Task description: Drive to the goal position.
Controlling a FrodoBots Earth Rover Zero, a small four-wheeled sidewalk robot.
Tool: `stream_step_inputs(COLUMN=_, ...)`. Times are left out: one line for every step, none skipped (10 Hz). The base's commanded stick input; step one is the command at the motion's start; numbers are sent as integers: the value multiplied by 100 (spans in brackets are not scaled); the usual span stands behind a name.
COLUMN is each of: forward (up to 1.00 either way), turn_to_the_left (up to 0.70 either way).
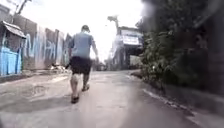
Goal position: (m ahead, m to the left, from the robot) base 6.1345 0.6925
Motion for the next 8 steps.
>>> stream_step_inputs(forward=100, turn_to_the_left=0)
stream_step_inputs(forward=100, turn_to_the_left=0)
stream_step_inputs(forward=100, turn_to_the_left=0)
stream_step_inputs(forward=100, turn_to_the_left=16)
stream_step_inputs(forward=100, turn_to_the_left=27)
stream_step_inputs(forward=100, turn_to_the_left=0)
stream_step_inputs(forward=100, turn_to_the_left=0)
stream_step_inputs(forward=100, turn_to_the_left=0)
